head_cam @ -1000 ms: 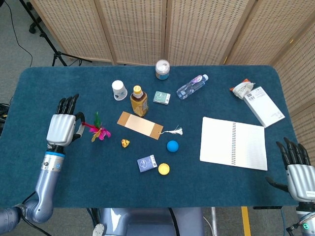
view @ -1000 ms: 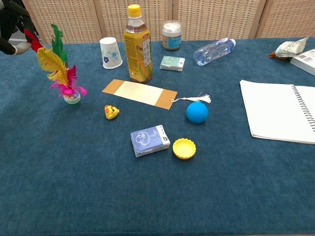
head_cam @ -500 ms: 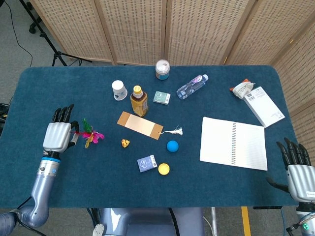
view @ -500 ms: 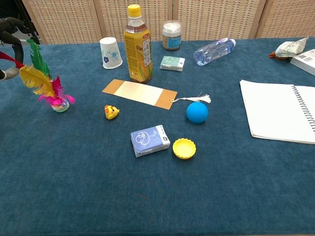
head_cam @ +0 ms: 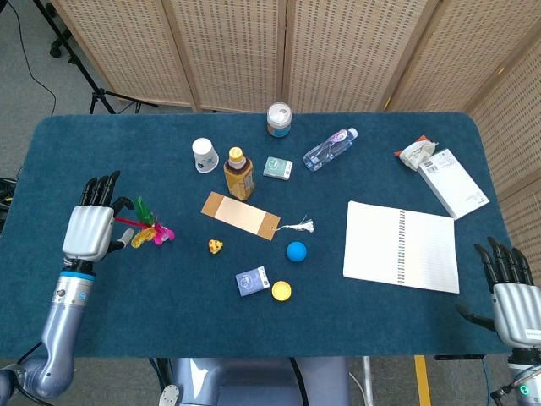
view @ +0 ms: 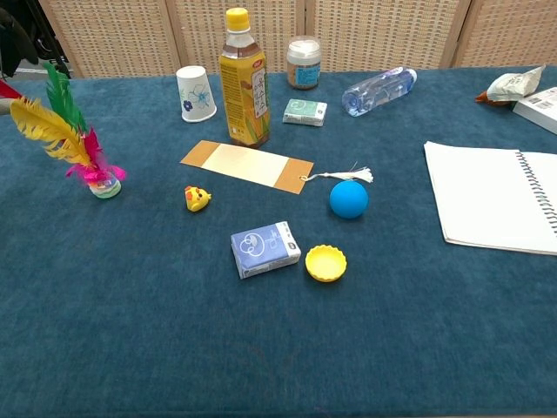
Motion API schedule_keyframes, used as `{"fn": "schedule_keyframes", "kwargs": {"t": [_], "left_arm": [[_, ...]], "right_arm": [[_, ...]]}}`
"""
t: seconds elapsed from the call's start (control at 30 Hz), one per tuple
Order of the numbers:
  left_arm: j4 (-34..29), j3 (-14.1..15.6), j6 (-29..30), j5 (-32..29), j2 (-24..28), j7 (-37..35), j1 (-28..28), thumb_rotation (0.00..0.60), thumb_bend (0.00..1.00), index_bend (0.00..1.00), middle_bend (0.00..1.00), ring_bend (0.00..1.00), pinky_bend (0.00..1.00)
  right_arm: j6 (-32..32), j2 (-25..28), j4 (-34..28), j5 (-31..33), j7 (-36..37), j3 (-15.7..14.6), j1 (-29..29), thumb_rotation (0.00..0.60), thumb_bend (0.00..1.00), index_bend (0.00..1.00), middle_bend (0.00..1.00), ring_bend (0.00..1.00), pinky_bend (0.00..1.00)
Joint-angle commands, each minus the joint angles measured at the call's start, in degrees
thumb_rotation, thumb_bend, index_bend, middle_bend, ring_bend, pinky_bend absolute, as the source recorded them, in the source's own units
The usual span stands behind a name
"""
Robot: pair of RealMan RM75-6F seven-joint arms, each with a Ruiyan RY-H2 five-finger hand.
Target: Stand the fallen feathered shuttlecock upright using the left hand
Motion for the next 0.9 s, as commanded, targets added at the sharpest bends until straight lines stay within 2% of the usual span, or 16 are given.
{"fn": "schedule_keyframes", "kwargs": {"t": [0.03,0.17,0.27,0.4,0.5,0.63,0.67,0.73,0.9], "left_arm": [[-2.3,0.1,0.8,1.1,1.8,-0.9,0.9,0.6,0.14,0.29,0.0,0.0,0.0],[-4.8,0.1,2.5,3.4,3.8,-2.7,2.0,0.6,0.12,0.26,0.0,0.0,0.0],[-6.6,1.5,4.2,7.7,6.4,-5.2,3.5,0.6,0.12,0.23,0.0,0.0,0.0],[-6.1,6.4,7.3,17.8,10.4,-9.9,7.0,0.6,0.12,0.16,0.0,0.0,0.0],[-4.0,9.7,9.6,21.8,11.2,-9.7,9.8,0.6,0.12,0.09,0.0,0.0,0.0],[-2.3,13.6,10.8,22.2,11.1,-8.4,13.8,0.6,0.12,0.03,0.0,0.0,0.0],[-2.3,15.2,9.7,21.2,11.3,-9.2,14.9,0.6,0.12,0.02,0.0,0.0,0.0],[-2.0,16.7,8.7,20.4,11.7,-10.2,16.1,0.6,0.12,0.0,0.0,0.0,0.0],[0.6,17.2,8.8,20.8,10.6,-10.8,17.6,0.6,0.12,0.0,0.0,0.0,0.0]], "right_arm": [[0.4,-0.2,0.1,-0.2,0.1,0.1,-0.1,0.6,0.0,0.0,0.0,0.0,0.0],[0.6,-0.2,0.2,-0.2,0.0,0.1,-0.2,0.6,0.0,0.0,0.0,0.0,0.0],[0.7,-0.1,0.1,-0.2,0.1,0.1,-0.3,0.6,0.0,0.0,0.0,0.0,0.0],[0.9,0.1,-0.1,0.1,0.4,0.4,-0.4,0.6,0.0,0.0,0.0,0.0,0.0],[0.9,0.2,-0.1,0.3,0.6,0.6,-0.4,0.6,0.0,0.0,0.0,0.0,0.0],[0.8,0.3,-0.2,0.5,0.7,0.7,-0.3,0.6,0.0,0.0,0.0,0.0,0.0],[0.8,0.3,-0.3,0.3,0.7,0.7,-0.3,0.6,0.0,0.0,0.0,0.0,0.0],[0.6,0.2,-0.2,0.4,0.6,0.6,-0.3,0.6,0.0,0.0,0.0,0.0,0.0],[-0.5,0.2,-0.2,1.1,0.0,0.5,0.0,0.6,0.0,0.0,0.0,0.0,0.0]]}}
